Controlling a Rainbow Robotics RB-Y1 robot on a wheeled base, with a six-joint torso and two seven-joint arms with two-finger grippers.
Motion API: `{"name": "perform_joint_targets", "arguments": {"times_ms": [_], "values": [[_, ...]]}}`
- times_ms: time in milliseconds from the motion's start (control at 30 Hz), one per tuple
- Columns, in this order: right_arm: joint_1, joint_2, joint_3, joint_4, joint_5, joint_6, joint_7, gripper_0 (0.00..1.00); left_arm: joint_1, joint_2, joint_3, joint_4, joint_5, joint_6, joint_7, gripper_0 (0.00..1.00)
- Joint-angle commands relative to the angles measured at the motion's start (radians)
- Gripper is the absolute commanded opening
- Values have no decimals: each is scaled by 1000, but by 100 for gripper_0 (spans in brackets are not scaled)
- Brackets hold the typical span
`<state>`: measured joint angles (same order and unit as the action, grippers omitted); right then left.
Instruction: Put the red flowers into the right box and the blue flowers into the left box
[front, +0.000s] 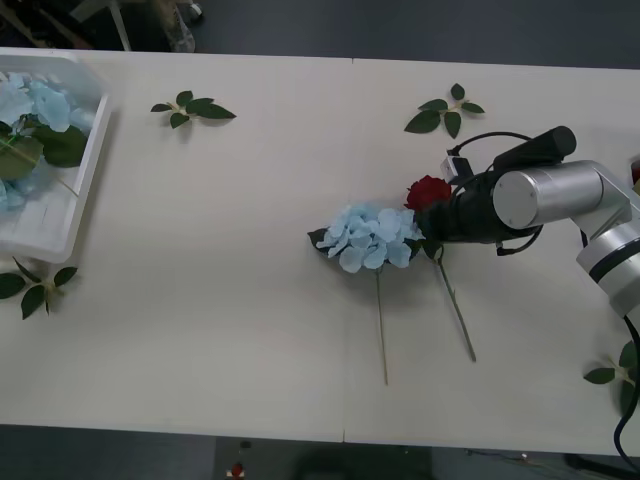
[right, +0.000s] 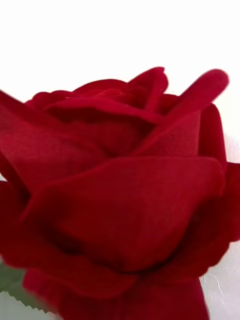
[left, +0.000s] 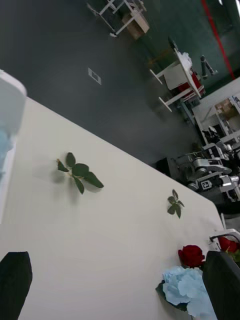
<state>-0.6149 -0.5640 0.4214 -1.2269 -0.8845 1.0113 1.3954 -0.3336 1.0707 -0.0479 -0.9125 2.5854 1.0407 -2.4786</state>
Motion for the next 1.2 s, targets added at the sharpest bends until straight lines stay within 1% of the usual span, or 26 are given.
{"name": "perform_joint_targets", "arguments": {"times_ms": [33,167,233,367,400,433,467,533,567,600,733,833,867,900,967,1033,1200], "values": [[-6,-24,-35,-9,-53,1,37,0,-28,58,34,-98,4,5,-39,100],[-6,-43,-105,-29,-76,61,50,0,-13,49,42,-169,-2,5,-40,100],[-6,-59,-147,-48,-76,119,57,0,10,25,77,-210,-45,4,-40,100],[-5,-93,-247,-92,-83,233,71,0,91,-66,226,-359,-257,5,-37,100],[-5,-99,-262,-97,-85,253,73,0,104,-81,244,-387,-292,5,-37,100],[-5,-116,-299,-109,-90,294,79,0,134,-118,286,-451,-370,10,-33,100],[-5,-122,-311,-115,-94,311,80,0,146,-130,301,-477,-396,12,-31,100],[-5,-159,-368,-135,-106,380,89,0,189,-184,342,-575,-496,24,-26,100],[-5,-168,-378,-140,-110,394,91,0,197,-195,349,-592,-511,29,-26,100],[-5,-189,-406,-151,-110,431,97,0,211,-219,361,-634,-551,48,-23,100],[-5,-267,-507,-166,-105,544,111,0,219,-308,384,-718,-676,147,-19,100],[7,-343,-561,-164,-94,581,119,0,217,-396,402,-758,-765,220,-16,100],[17,-359,-572,-164,-93,583,120,0,216,-414,405,-767,-781,236,-16,100],[40,-395,-599,-164,-90,579,123,0,212,-452,408,-786,-827,272,-16,100],[86,-432,-650,-163,-85,570,129,0,200,-500,407,-815,-896,332,-17,100],[127,-448,-687,-163,-80,552,134,0,188,-531,401,-832,-944,378,-16,100],[302,-481,-811,-163,-71,435,163,0,130,-623,362,-868,-1070,503,-17,100]]}}
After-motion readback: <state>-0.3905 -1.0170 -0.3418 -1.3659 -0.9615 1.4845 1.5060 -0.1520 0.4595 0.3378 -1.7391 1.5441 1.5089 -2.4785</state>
